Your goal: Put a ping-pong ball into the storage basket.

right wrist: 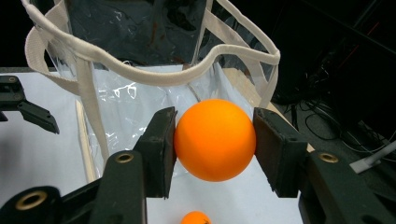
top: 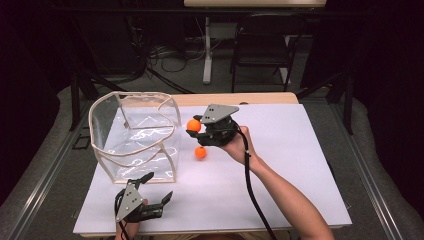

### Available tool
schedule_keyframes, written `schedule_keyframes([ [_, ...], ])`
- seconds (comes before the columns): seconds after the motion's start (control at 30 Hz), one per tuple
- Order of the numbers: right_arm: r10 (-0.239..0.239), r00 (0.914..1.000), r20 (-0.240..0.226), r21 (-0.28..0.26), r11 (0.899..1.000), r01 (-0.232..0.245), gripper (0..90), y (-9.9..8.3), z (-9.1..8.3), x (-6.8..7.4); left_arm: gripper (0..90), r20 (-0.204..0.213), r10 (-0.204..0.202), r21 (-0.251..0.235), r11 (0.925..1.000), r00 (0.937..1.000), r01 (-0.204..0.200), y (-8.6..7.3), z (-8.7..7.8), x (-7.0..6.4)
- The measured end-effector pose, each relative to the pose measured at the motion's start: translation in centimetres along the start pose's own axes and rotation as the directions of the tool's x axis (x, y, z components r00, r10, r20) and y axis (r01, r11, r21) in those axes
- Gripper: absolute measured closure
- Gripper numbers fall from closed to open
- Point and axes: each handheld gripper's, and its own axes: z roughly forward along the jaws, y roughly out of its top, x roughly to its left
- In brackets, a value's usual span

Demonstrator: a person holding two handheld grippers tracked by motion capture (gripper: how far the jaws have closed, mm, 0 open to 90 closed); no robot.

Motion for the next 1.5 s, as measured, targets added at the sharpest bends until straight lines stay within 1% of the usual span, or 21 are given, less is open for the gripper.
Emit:
schedule_keyframes([
  [0.13, -0.012, 0.9999, 0.000, 0.007, 1.000, 0.012, 50.7, 0.4, 0.1, 0.0, 15.8, 0.001, 0.000, 0.001, 1.0000, 1.0000, 0.000, 0.0, 0.0, 0.0],
  [0.33, -0.012, 0.9999, 0.000, 0.000, 1.000, 0.012, 50.7, 0.9, 0.2, -0.2, 15.8, 0.001, 0.000, 0.001, 1.0000, 1.0000, 0.000, 0.0, 0.0, 0.0],
  [0.7, -0.027, 0.9996, 0.002, 0.003, 1.000, 0.027, 50.8, 1.7, 0.6, -0.2, 15.8, 0.001, 0.001, 0.001, 1.0000, 1.0000, -0.001, 0.0, 0.0, 0.1],
  [1.23, -0.036, 0.9993, 0.006, 0.004, 0.999, 0.036, 50.8, 2.4, 1.1, -0.5, 15.8, 0.000, 0.003, 0.002, 1.0000, 1.0000, -0.003, 0.0, 0.0, 0.1],
  [1.5, -0.036, 0.9993, 0.009, -0.004, 0.999, 0.036, 50.7, 3.0, 1.0, -0.6, 15.8, 0.004, -0.001, 0.002, 1.0000, 1.0000, 0.001, 0.0, 0.1, 0.0],
])
